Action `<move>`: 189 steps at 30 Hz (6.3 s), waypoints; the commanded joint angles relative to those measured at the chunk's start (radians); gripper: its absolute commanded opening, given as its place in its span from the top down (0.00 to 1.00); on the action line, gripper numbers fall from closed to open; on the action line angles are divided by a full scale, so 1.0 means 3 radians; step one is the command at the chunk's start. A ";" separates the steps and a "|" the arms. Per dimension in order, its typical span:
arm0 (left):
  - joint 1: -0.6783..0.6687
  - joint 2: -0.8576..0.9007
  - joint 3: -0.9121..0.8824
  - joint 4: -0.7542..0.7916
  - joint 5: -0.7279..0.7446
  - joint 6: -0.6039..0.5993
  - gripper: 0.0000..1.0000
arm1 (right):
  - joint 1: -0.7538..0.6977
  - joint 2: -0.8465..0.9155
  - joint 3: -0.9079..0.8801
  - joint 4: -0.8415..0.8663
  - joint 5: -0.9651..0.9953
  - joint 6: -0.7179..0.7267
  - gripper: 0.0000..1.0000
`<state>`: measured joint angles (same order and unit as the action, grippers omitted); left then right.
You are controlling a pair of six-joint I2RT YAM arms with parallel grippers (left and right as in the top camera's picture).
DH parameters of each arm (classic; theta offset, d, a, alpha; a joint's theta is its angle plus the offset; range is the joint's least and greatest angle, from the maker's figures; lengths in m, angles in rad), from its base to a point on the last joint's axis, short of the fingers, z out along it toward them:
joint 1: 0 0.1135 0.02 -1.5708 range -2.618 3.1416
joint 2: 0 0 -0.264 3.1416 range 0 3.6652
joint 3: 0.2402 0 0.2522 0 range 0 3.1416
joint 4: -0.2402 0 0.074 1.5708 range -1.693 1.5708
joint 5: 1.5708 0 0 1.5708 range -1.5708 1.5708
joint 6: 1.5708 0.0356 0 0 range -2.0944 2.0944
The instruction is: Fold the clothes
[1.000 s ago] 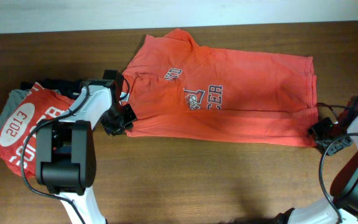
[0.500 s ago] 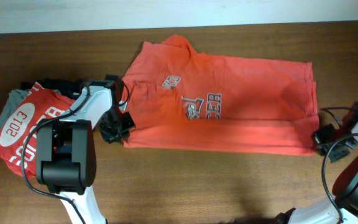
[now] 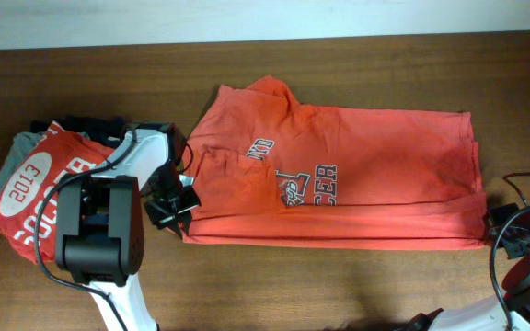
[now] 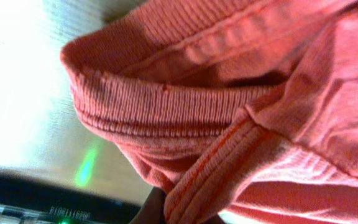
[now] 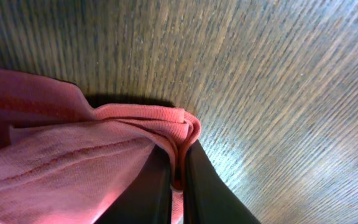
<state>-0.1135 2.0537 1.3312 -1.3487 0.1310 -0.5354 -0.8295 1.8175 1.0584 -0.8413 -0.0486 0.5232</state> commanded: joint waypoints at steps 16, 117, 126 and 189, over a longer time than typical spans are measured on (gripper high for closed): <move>-0.0487 0.0071 -0.0028 -0.0060 0.0098 -0.0109 0.90 | 0.0061 -0.0092 0.0064 -0.0186 0.0052 0.0056 0.73; -0.0179 0.1085 0.2838 0.1924 0.0949 0.2248 1.00 | 0.1172 -0.0577 0.1167 -0.0712 -0.2146 -0.1907 0.40; -0.0345 0.1074 0.2889 0.0557 0.0881 0.2417 1.00 | 0.1172 -0.0577 0.1167 -0.0633 -0.2141 -0.1906 0.40; -0.0710 0.1768 0.3283 0.1756 0.0450 0.2724 0.99 | 0.1172 -0.0577 0.1167 -0.0554 -0.2141 -0.1902 0.39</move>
<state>-0.3237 2.5706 2.2368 -0.8154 0.2550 0.2737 -0.4808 1.6611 1.3991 -1.0065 -0.6956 -0.0345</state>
